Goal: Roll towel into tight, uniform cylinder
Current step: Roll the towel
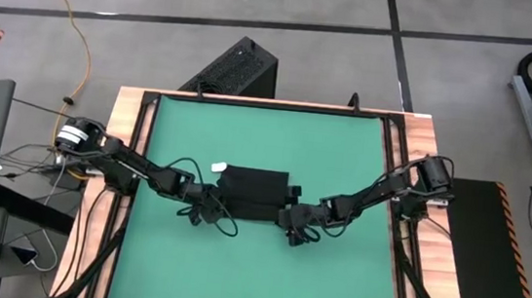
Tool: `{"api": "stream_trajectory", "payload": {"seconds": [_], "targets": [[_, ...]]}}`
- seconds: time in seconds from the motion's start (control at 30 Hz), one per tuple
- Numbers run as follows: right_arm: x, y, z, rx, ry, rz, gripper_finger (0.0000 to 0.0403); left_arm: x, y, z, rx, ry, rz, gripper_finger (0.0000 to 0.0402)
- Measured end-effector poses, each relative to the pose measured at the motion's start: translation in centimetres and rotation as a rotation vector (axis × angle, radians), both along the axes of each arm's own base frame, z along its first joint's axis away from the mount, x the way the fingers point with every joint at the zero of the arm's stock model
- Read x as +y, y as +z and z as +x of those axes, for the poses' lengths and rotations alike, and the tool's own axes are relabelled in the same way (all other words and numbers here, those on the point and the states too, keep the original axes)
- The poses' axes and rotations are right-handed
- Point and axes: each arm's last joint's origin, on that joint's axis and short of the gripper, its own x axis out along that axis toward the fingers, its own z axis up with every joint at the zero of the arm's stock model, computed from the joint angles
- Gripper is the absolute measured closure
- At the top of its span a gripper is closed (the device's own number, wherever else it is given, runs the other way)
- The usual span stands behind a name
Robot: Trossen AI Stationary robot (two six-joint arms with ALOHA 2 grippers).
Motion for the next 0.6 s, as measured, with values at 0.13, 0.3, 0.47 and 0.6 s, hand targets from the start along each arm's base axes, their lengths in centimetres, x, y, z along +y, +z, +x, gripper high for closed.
{"api": "stream_trajectory", "payload": {"seconds": [0.13,0.3,0.47,0.6], "targets": [[-0.27,-0.83,0.12,0.007,-0.057,0.038,0.0117,0.10,0.00,0.00,-0.001,0.015,0.004,0.0401],[-0.41,-1.06,0.12,-0.001,-0.117,0.091,0.0143,0.10,0.00,0.00,-0.001,0.016,0.005,0.0401],[-0.41,-1.13,0.05,-0.010,-0.172,0.127,0.0190,0.11,-0.02,-0.02,0.001,0.019,0.003,0.0401],[-0.42,-1.20,0.00,-0.011,-0.202,0.157,0.0251,0.11,-0.02,-0.01,0.000,0.021,0.002,0.0401]]}}
